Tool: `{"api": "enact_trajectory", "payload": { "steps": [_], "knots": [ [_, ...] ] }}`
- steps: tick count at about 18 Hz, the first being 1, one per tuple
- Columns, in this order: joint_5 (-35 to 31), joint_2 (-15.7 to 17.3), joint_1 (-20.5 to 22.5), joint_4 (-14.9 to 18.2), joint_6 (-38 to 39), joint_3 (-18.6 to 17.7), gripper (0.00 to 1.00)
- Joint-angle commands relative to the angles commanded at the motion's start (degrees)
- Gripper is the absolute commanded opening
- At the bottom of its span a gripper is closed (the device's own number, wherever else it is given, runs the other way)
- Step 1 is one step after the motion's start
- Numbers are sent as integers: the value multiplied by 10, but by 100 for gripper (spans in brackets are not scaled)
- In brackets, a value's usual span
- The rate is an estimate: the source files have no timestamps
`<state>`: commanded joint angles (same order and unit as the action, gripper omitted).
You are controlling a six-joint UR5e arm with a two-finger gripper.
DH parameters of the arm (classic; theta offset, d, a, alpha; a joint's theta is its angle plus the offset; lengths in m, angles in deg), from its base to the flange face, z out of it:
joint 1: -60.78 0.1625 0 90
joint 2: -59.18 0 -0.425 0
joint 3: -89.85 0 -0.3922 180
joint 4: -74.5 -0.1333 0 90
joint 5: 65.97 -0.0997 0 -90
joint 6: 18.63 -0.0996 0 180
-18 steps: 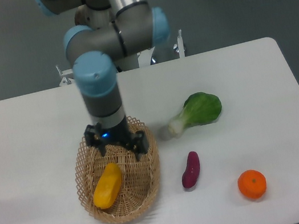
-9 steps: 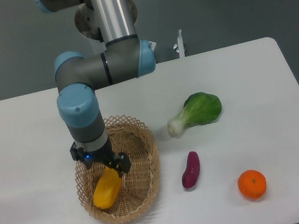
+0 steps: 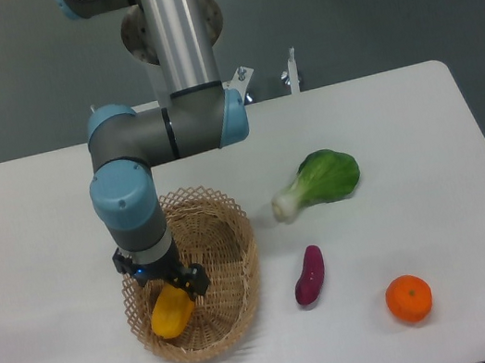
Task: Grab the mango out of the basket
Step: 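Lower the gripper onto the yellow mango and close on it, then lift the mango out of the basket and carry it up beside the bok choy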
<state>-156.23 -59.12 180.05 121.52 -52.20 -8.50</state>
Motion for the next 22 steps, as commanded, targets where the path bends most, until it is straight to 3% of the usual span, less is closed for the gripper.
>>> {"api": "enact_trajectory", "payload": {
  "steps": [7,8,12,16,22],
  "knots": [
    [-11,-13,-5,-13,0,10,100],
    [-18,-12,-6,-14,-1,10,97],
    [-19,-12,-6,-16,-3,10,67],
    [-18,-10,-6,-16,-4,10,58],
    [-18,-3,-6,-16,-10,16,56]
  ]
}}
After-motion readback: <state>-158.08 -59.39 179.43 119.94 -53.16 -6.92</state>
